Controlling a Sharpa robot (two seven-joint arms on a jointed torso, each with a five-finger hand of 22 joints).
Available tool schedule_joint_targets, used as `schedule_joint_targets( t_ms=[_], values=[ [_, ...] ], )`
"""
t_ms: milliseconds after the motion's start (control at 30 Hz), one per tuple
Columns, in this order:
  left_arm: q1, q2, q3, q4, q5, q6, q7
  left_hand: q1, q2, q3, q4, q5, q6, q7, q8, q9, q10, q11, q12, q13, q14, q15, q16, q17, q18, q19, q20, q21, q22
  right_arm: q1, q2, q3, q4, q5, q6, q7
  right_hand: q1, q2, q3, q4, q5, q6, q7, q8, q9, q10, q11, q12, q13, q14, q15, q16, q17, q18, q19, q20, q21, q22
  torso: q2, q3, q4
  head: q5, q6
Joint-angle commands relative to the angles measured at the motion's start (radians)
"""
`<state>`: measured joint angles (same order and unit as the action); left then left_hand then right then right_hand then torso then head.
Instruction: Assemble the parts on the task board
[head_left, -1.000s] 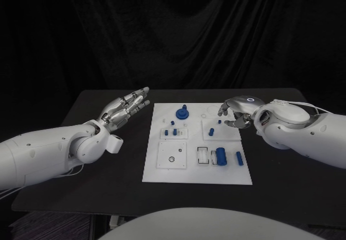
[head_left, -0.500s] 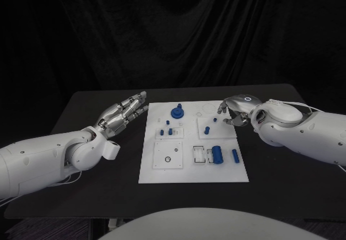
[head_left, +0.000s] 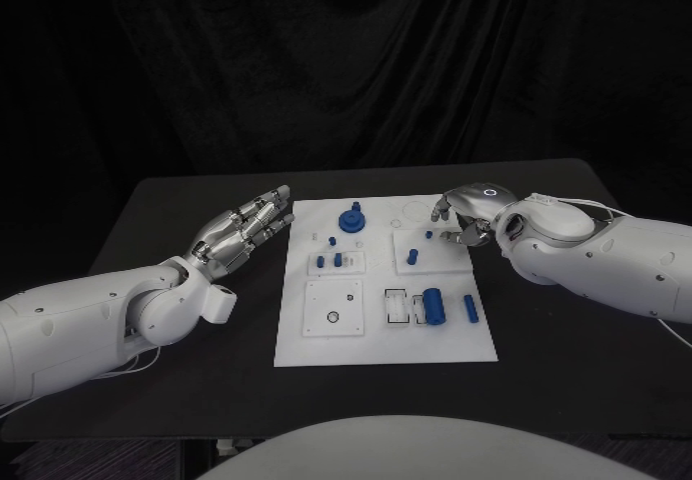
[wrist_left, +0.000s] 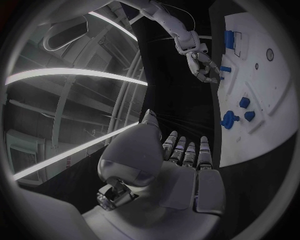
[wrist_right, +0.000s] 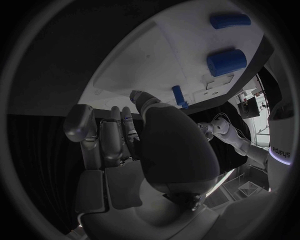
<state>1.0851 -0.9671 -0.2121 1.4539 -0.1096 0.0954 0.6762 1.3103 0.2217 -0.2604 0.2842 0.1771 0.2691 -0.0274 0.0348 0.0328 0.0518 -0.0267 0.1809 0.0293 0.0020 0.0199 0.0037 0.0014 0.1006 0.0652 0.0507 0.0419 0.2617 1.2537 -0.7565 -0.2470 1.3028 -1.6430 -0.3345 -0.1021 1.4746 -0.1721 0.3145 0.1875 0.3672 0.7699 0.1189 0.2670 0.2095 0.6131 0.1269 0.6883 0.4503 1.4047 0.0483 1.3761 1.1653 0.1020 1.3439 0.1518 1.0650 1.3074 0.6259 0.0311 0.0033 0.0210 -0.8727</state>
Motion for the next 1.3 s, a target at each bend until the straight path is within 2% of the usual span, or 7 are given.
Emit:
schedule_joint_targets(
  t_ms=[33, 167, 233, 267, 367, 867, 1300],
  values=[
    [-0.001, 0.004, 0.001, -0.001, 0.011, 0.016, 0.185, 0.016, -0.001, -0.004, -0.001, 0.013, 0.007, 0.011, -0.002, 0.000, 0.007, 0.002, 0.003, 0.000, -0.002, -0.003, -0.004, -0.001, 0.007, -0.002, 0.004, -0.007, -0.002, -0.003, 0.002, 0.001, -0.007, 0.011, -0.015, 0.027, -0.010, 0.002, -0.003, 0.004, -0.006, 0.007, 0.007, -0.010, -0.002, 0.016, 0.001, -0.008, -0.009, 0.002, -0.001, 0.002, 0.003, 0.001, 0.008, -0.001, 0.012, 0.128, 0.002, -0.0003, 0.0013, -0.002, 0.000],
    [-0.001, 0.005, 0.001, -0.004, 0.011, 0.020, 0.181, 0.034, 0.000, -0.005, -0.004, 0.047, 0.017, 0.026, -0.001, 0.001, 0.009, 0.004, 0.002, 0.000, -0.002, 0.006, -0.004, -0.001, 0.005, -0.001, 0.011, -0.006, -0.007, -0.003, 0.005, 0.001, -0.012, 0.013, 0.001, 0.029, -0.010, 0.005, -0.004, 0.009, -0.008, 0.016, 0.015, -0.019, -0.003, 0.047, -0.004, -0.012, -0.028, 0.006, -0.005, 0.006, 0.006, -0.001, 0.014, -0.005, 0.022, 0.130, 0.001, -0.0006, 0.0016, 0.001, 0.000],
    [-0.001, 0.007, 0.001, -0.006, 0.011, 0.022, 0.179, 0.038, 0.000, -0.005, -0.005, 0.052, 0.016, 0.026, -0.001, 0.001, 0.008, 0.004, 0.000, 0.000, -0.002, 0.009, -0.004, -0.001, 0.005, -0.001, 0.013, -0.006, -0.007, -0.005, 0.006, 0.001, -0.015, 0.014, 0.008, 0.030, -0.011, 0.006, -0.003, 0.012, -0.010, 0.021, 0.018, -0.022, -0.003, 0.059, -0.006, -0.015, -0.036, 0.006, -0.007, 0.005, 0.003, -0.001, 0.015, -0.006, 0.023, 0.130, 0.001, -0.0005, 0.0009, 0.002, 0.000],
    [-0.001, 0.007, 0.001, -0.007, 0.011, 0.022, 0.178, 0.046, 0.000, -0.005, -0.009, 0.068, 0.015, 0.023, -0.001, 0.001, 0.008, 0.005, -0.001, -0.001, -0.002, 0.014, -0.003, -0.001, 0.004, 0.001, 0.018, -0.005, -0.008, -0.005, 0.007, 0.001, -0.016, 0.014, 0.010, 0.030, -0.015, 0.009, -0.003, 0.017, -0.009, 0.028, 0.029, -0.025, -0.003, 0.079, -0.009, -0.017, -0.045, 0.006, -0.010, 0.004, 0.002, -0.001, 0.015, -0.008, 0.022, 0.130, 0.000, -0.0007, 0.0019, 0.001, 0.000],
    [-0.001, 0.009, 0.001, -0.010, 0.011, 0.025, 0.175, 0.059, 0.000, -0.003, -0.015, 0.094, 0.013, 0.019, -0.002, 0.001, 0.007, 0.005, -0.004, -0.001, 0.000, 0.021, -0.003, -0.001, 0.003, 0.003, 0.023, -0.004, -0.010, -0.006, 0.010, 0.001, -0.019, 0.015, 0.016, 0.031, -0.015, 0.010, 0.000, 0.020, -0.007, 0.040, 0.033, -0.026, -0.002, 0.095, -0.013, -0.024, -0.056, 0.006, -0.012, 0.004, 0.001, -0.001, 0.015, -0.011, 0.021, 0.130, 0.001, -0.0011, 0.0011, 0.000, 0.000],
    [-0.006, 0.017, 0.001, -0.027, 0.011, 0.037, 0.157, 0.080, 0.001, -0.001, -0.031, 0.130, -0.002, 0.009, -0.003, 0.000, 0.003, 0.013, -0.011, -0.001, 0.000, 0.034, -0.003, -0.001, 0.002, 0.003, 0.035, -0.005, -0.019, -0.010, 0.036, 0.001, -0.030, 0.015, 0.032, 0.041, -0.002, 0.009, 0.011, 0.015, 0.010, 0.085, 0.049, -0.030, 0.002, 0.145, -0.018, -0.037, -0.086, 0.007, -0.018, 0.003, -0.003, -0.002, 0.016, -0.018, 0.022, 0.131, 0.001, -0.0003, -0.0002, 0.006, 0.000],
    [-0.010, 0.022, 0.001, -0.034, 0.011, 0.044, 0.148, 0.096, 0.006, 0.005, -0.046, 0.156, 0.000, 0.010, -0.002, 0.000, 0.003, 0.021, -0.010, -0.001, 0.002, 0.041, -0.002, 0.000, 0.002, 0.004, 0.043, -0.004, -0.024, -0.017, 0.062, 0.001, -0.057, 0.024, 0.043, 0.050, 0.010, 0.010, 0.034, 0.003, 0.078, 0.095, 0.053, -0.055, -0.003, 0.186, -0.019, -0.052, -0.111, 0.006, -0.018, 0.002, -0.007, -0.002, 0.016, -0.019, 0.022, 0.131, 0.001, -0.0005, 0.0008, 0.008, 0.000]
  ],
)
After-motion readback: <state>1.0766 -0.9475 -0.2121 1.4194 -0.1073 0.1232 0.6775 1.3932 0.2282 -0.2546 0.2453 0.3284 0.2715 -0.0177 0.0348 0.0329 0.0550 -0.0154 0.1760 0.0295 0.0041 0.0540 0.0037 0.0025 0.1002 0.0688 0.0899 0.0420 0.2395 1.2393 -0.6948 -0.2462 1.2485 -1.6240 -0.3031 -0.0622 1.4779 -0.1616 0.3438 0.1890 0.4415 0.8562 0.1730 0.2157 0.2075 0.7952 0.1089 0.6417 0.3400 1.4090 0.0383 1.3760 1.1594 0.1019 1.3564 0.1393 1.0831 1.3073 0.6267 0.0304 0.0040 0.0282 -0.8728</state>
